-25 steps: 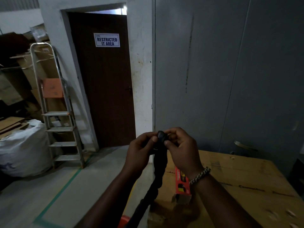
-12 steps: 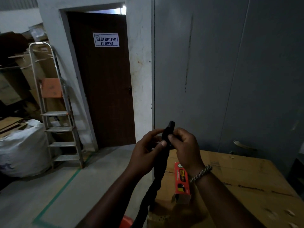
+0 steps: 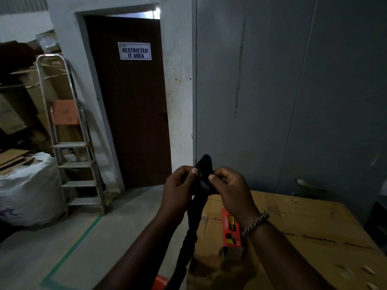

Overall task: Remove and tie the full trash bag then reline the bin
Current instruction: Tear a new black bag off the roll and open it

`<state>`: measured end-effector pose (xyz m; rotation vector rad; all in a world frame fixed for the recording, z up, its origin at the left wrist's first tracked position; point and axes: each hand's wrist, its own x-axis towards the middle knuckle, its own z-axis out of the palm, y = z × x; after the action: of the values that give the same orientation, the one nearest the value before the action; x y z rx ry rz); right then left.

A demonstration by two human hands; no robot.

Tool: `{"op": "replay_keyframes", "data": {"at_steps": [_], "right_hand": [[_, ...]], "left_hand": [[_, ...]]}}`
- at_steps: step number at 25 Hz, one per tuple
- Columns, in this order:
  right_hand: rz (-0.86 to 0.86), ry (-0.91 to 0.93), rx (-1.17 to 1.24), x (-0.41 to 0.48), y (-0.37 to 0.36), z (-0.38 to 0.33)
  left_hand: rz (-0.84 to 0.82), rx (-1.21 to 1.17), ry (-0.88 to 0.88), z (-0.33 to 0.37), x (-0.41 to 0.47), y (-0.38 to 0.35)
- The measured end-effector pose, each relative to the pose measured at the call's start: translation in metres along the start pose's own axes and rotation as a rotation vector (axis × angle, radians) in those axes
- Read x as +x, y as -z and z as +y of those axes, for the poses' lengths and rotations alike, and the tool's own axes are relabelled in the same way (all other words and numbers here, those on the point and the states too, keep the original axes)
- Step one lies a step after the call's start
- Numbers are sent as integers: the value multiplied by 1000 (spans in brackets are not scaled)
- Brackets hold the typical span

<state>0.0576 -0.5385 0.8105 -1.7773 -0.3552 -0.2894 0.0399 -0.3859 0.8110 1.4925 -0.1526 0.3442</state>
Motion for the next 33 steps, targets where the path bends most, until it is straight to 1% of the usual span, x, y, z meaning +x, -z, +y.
{"op": "replay_keyframes", "data": {"at_steps": [2, 4, 6, 7, 9, 11, 14, 16, 17, 20, 23, 25, 27, 29, 31, 33], "right_hand": [[23, -16, 26, -2, 0, -1], [45, -36, 114, -4, 1, -5], [23, -47, 172, -6, 2, -10], [-10, -43, 164, -8, 2, -12], [-62, -6, 61, -10, -2, -12], [-37, 23, -17, -10, -4, -11], [33, -10, 36, -7, -1, -11], [64, 2, 59, -6, 2, -15], [78, 17, 50, -7, 3, -16], [146, 40, -12, -4, 6, -18], [207, 29, -24, 0, 12, -17], [184, 23, 3, 1, 15, -17], [109, 15, 23, 0, 15, -16], [64, 7, -3, -2, 12, -14], [86, 14, -9, -3, 11, -13], [160, 35, -47, -3, 15, -13]], "left_hand": [[49, -6, 10, -1, 0, 0], [78, 0, 22, -1, 0, 2], [92, 33, 22, 1, -2, 2], [103, 67, 11, 1, -2, 1], [115, 148, -36, -1, -3, 1], [108, 203, -72, -2, -4, 1], [108, 242, -96, -2, -5, 5], [81, 203, -93, 3, -8, 6], [43, 159, -75, 6, -10, 6], [-126, 70, 9, 9, -16, 9], [-210, 174, 21, 7, -16, 13], [-215, 204, 11, 9, -18, 11], [-220, 176, -6, 10, -18, 8], [-188, 170, -17, 10, -18, 5], [-150, 118, 5, 11, -19, 5], [-108, 72, 4, 9, -16, 7]]}}
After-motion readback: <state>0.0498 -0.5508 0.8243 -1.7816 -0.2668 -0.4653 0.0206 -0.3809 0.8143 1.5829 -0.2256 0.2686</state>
